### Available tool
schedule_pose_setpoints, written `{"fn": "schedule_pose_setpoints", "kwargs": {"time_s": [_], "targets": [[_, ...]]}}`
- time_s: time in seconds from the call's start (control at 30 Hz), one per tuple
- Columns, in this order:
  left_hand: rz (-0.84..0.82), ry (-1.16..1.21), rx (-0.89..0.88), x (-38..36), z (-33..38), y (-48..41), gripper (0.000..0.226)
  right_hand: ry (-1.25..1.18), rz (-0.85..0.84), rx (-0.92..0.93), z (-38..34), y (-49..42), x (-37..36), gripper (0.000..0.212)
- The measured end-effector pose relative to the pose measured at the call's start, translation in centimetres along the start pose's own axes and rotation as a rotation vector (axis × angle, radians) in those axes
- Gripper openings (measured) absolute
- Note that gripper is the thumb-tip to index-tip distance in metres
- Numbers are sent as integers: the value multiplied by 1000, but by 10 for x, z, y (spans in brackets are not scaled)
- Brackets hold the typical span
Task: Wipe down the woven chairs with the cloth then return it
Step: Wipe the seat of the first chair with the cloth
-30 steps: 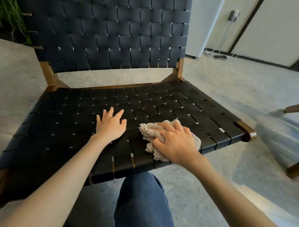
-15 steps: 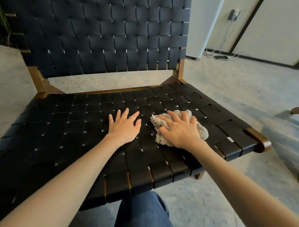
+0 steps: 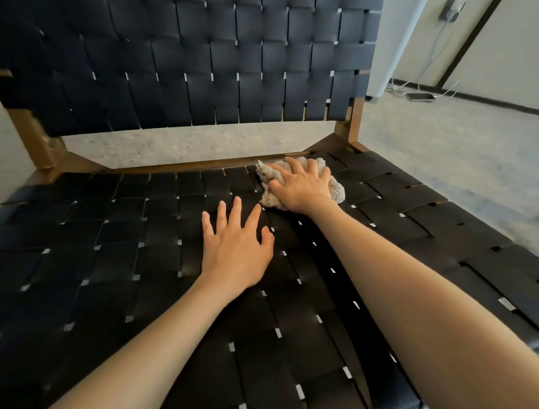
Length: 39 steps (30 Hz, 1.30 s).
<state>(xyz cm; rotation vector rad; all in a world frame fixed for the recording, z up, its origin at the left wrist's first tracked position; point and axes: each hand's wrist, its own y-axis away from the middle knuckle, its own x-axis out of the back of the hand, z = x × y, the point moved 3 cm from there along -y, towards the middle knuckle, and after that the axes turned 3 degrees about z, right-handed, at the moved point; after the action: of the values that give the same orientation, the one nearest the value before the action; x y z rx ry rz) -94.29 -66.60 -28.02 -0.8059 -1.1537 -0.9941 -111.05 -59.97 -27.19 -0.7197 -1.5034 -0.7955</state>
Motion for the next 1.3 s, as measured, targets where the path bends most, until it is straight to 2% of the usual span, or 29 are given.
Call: {"fn": "schedule_pose_setpoints", "kwargs": {"time_s": [0.2,0.4,0.57,0.93,1.3], "targets": [[36,18,8,-7,-4,-1,57,-28,34,-24,6,-28,-1,56],[54,60,4,-7,-7,-1,57,43,58,-198,32,-29,11,53],[42,72,6,-7,-6,-1,57,33,48,-140,33,-8,16,54],[29,56,28,-4,-5,0,55,33,-28,-56,30,119,43,52],[19,77,68,18,6,7,49,20,111,-123,59,249,69,48]]}}
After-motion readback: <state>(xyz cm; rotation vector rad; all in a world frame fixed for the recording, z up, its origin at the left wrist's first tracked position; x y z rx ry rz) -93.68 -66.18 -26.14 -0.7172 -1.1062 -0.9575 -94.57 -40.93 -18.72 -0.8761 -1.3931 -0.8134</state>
